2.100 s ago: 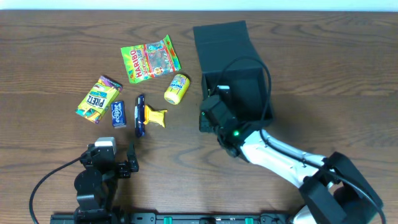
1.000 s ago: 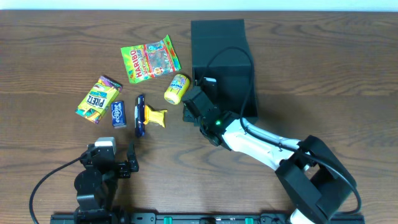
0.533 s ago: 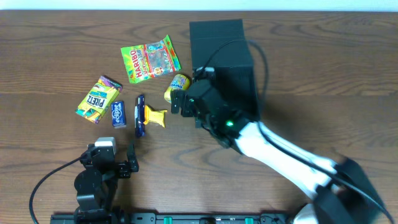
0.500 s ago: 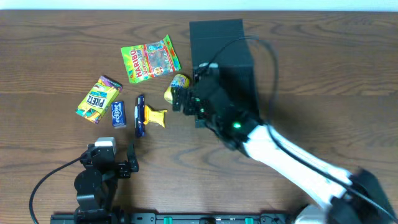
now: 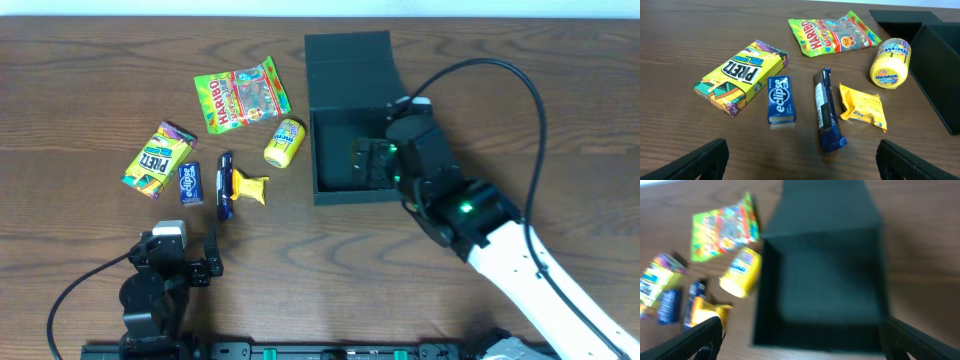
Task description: Pack container
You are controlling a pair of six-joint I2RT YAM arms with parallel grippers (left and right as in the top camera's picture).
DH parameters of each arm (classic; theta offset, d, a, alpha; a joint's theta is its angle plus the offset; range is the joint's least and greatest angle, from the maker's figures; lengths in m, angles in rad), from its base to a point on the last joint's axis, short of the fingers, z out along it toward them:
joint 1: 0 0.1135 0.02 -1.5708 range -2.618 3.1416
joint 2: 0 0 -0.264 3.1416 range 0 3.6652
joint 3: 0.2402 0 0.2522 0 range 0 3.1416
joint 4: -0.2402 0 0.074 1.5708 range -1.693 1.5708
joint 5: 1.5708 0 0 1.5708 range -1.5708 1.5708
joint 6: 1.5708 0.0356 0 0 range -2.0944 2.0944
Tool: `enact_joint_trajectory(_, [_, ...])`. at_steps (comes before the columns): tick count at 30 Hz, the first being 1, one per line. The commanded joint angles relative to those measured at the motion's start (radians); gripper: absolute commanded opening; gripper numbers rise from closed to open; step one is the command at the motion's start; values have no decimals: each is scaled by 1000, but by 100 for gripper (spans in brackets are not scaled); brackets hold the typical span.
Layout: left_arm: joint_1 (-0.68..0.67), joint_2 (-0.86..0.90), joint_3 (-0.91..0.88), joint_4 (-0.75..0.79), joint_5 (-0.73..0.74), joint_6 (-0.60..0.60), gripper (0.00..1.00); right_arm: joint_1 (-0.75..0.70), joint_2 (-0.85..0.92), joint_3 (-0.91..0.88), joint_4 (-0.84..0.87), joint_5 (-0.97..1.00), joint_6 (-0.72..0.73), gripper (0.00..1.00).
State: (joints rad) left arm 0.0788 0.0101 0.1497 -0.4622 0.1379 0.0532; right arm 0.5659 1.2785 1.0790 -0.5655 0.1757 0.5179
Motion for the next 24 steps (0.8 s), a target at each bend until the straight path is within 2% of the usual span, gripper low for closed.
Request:
enact_joint_trajectory(1, [5, -6, -18, 2, -11, 11, 95, -39, -50, 7, -63, 10, -98, 99])
enact_joint_trajectory(6, [5, -6, -18, 2, -11, 11, 95, -72, -160, 7, -203, -11, -160, 99])
enact_joint_trajectory(15, [5, -6, -18, 2, -11, 11, 95, -76, -340, 7, -463, -19, -160, 99])
enact_joint_trajectory(24, [5, -6, -18, 2, -11, 11, 95, -76, -375, 6, -538, -19, -159, 99])
